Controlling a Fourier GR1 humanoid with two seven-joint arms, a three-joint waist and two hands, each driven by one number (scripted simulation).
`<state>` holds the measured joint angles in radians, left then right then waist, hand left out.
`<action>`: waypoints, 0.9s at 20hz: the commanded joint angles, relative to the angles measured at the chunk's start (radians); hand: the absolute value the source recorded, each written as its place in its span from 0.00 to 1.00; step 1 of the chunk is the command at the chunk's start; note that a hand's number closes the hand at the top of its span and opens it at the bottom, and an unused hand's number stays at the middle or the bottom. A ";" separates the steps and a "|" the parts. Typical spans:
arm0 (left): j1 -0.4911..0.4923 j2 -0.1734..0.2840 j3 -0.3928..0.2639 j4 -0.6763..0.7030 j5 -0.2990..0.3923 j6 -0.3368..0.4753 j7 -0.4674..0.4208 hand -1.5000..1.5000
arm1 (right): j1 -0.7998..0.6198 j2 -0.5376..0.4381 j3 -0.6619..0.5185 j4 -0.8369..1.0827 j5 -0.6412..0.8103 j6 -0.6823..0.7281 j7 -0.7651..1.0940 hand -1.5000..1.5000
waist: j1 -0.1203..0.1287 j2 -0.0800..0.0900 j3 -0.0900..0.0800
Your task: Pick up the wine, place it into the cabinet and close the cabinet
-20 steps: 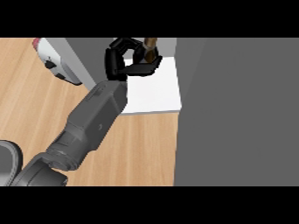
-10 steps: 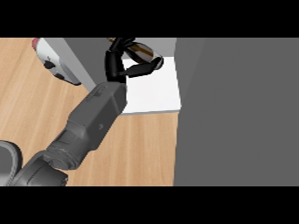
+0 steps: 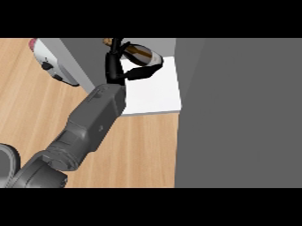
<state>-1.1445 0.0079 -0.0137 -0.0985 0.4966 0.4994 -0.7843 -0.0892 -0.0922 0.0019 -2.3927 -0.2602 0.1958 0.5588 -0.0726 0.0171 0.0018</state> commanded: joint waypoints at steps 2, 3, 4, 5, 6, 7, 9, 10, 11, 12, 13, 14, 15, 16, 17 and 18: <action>0.056 -0.004 0.001 0.033 -0.015 0.045 -0.044 0.00 | 0.002 -0.004 -0.011 -0.051 -0.035 -0.006 0.017 0.00 | 0.004 0.008 -0.003; 0.025 0.021 -0.001 0.045 -0.019 0.036 0.016 0.00 | -0.002 -0.004 -0.005 -0.054 -0.027 -0.008 0.018 0.00 | 0.007 0.006 -0.003; 0.038 -0.008 0.012 0.035 -0.007 0.056 -0.027 0.00 | -0.010 -0.006 -0.023 -0.034 -0.055 -0.004 0.014 0.00 | -0.005 0.012 -0.003; 0.064 -0.005 0.030 0.015 0.008 0.023 -0.054 0.00 | 0.021 0.010 0.017 -0.056 -0.024 0.001 0.004 0.00 | 0.005 0.007 -0.003; 0.080 0.017 0.031 0.020 0.006 -0.005 -0.062 0.00 | 0.032 0.003 0.002 -0.018 -0.026 0.022 -0.026 0.00 | 0.000 0.012 -0.003; 0.075 0.029 0.036 0.023 0.009 -0.011 -0.053 0.00 | 0.028 -0.002 0.011 -0.050 -0.040 0.014 0.010 0.00 | -0.004 0.012 -0.003; 0.070 0.010 0.047 0.009 0.012 0.020 -0.088 0.00 | 0.011 -0.005 0.013 -0.081 -0.029 -0.001 0.029 0.00 | -0.002 0.009 -0.004; 0.068 0.002 0.047 0.013 0.011 -0.005 -0.068 0.00 | 0.037 0.010 0.019 -0.051 -0.035 0.011 -0.001 0.00 | 0.000 0.008 -0.003; 0.083 0.029 0.047 0.015 0.010 -0.036 -0.073 0.00 | -0.010 0.014 0.023 -0.026 -0.008 -0.010 0.004 0.00 | 0.004 0.012 -0.004; 0.079 0.041 0.043 0.012 0.002 -0.038 -0.090 0.00 | 0.039 0.013 0.005 -0.025 -0.039 0.024 -0.042 0.00 | -0.007 0.014 -0.003; 0.057 0.014 0.048 0.013 0.004 -0.005 -0.070 0.00 | -0.024 -0.008 -0.017 -0.058 -0.056 -0.017 0.041 0.00 | 0.002 0.008 -0.004; 0.088 0.001 0.044 0.010 -0.002 -0.024 -0.115 0.00 | 0.014 0.010 0.017 -0.058 -0.032 -0.006 0.017 0.00 | -0.004 0.011 -0.004; 0.058 0.007 0.035 0.016 -0.013 -0.025 -0.062 0.00 | 0.059 0.006 0.004 -0.079 -0.040 0.003 0.012 0.00 | 0.005 0.003 -0.003; 0.112 0.002 0.042 0.013 -0.009 -0.047 -0.132 0.00 | 0.010 0.012 0.027 -0.069 -0.028 -0.009 0.021 0.00 | -0.002 0.011 -0.004; 0.099 -0.008 0.035 0.009 -0.016 -0.066 -0.115 0.00 | -0.007 0.005 0.012 -0.048 -0.019 -0.020 0.032 0.00 | 0.009 0.006 -0.004; 0.093 0.019 0.048 0.003 -0.005 -0.088 -0.106 0.00 | 0.004 -0.002 -0.007 -0.037 -0.041 -0.003 0.011 0.00 | 0.008 0.007 -0.003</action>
<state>-1.1011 -0.0007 0.0159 -0.1153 0.4823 0.4579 -0.8782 -0.0925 -0.0870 0.0135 -2.3880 -0.2614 0.1958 0.5520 -0.0754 0.0181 0.0027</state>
